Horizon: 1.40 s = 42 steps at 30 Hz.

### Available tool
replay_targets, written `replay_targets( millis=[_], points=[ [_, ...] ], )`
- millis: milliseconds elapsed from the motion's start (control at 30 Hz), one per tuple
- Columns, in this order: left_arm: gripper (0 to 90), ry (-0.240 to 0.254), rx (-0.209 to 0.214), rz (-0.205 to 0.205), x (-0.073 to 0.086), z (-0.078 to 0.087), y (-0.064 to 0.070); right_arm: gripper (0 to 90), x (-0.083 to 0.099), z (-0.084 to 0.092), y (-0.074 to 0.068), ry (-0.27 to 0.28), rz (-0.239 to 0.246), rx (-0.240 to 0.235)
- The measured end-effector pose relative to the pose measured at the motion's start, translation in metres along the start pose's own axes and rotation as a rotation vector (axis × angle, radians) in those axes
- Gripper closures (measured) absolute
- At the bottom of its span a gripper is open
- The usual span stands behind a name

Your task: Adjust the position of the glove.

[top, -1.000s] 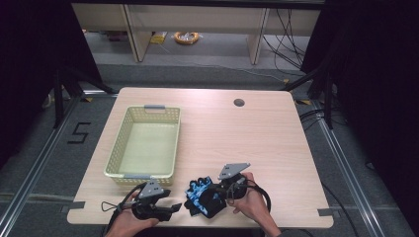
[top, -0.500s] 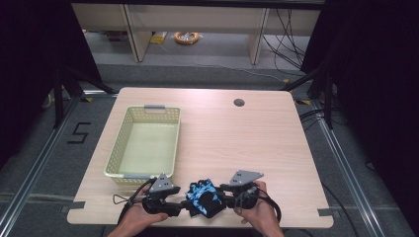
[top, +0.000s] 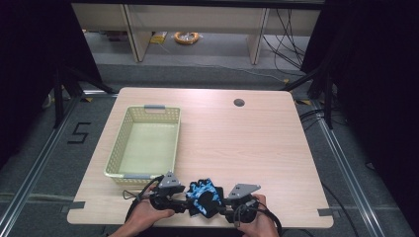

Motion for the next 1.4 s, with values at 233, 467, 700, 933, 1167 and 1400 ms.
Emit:
replay_targets(
  millis=[233, 467, 700, 933, 1167, 1400],
  points=[
    [46.5, -0.024, -0.001, -0.037, 0.005, -0.004, 0.002, 81.3, 0.002, -0.006, 0.005, -0.007, 0.025, 0.021],
    [78.9, 0.023, -0.043, -0.129, 0.000, 0.004, -0.001, 85.1, 0.000, 0.000, 0.005, -0.007, 0.048, 0.017],
    [86.5, 0.029, -0.030, -0.139, -0.001, 0.007, 0.003, 85.3, -0.009, 0.012, 0.007, 0.040, 0.059, 0.010],
    [87.2, 0.100, 0.001, -0.135, -0.011, 0.027, 0.020, 85.4, -0.019, 0.030, 0.016, 0.083, 0.081, 0.007],
    [87.2, 0.107, 0.043, -0.094, 0.003, 0.027, 0.042, 85.5, -0.025, 0.027, 0.029, 0.055, 0.183, -0.031],
    [87.2, 0.102, 0.036, -0.122, 0.010, 0.021, 0.048, 85.6, -0.034, 0.012, 0.042, 0.045, 0.263, -0.079]
  ],
)
Point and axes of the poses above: each handheld gripper's, and its own axes: z roughly backward along the jaws, x roughly out of its underside, y roughly to its right, the point moved 10 cm from there along -z, roughly forward along the jaws, and after that the axes turned 8 degrees about z, right-handed, at the moved point
